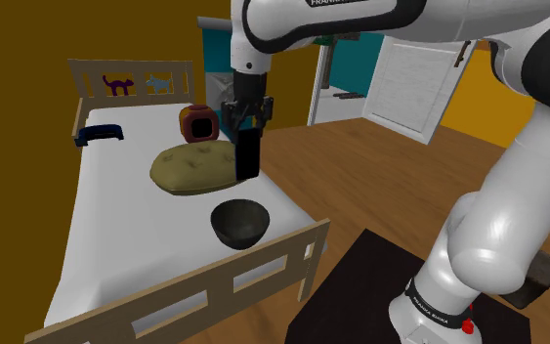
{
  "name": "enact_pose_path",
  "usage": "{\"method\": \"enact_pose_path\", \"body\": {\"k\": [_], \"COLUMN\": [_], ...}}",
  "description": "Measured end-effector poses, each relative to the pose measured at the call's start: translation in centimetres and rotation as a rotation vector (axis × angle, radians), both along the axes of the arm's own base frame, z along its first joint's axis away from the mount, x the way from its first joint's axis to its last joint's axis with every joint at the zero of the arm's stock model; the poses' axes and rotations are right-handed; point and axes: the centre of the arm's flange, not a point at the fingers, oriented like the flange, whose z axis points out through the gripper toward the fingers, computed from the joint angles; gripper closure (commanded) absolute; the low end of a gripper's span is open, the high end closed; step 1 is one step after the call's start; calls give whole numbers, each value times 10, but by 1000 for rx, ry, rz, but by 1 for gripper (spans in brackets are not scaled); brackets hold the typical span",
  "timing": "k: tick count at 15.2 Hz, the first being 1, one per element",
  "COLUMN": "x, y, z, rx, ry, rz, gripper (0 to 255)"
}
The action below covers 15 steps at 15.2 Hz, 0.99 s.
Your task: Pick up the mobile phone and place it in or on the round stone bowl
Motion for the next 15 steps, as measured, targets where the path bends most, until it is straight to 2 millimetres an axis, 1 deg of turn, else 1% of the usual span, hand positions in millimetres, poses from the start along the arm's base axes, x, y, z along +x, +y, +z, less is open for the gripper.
{"method": "enact_pose_path", "body": {"k": [3,4,5,8,15], "x": [-26,-32,-36,-42,-41], "y": [27,33,38,42,42], "z": [7,11,9,-2,-39], "rx": [0,0,0,0,0], "ry": [0,0,0,1,1], "rz": [0,0,0,-1,-1], "gripper": [255,255,255,255,255]}}
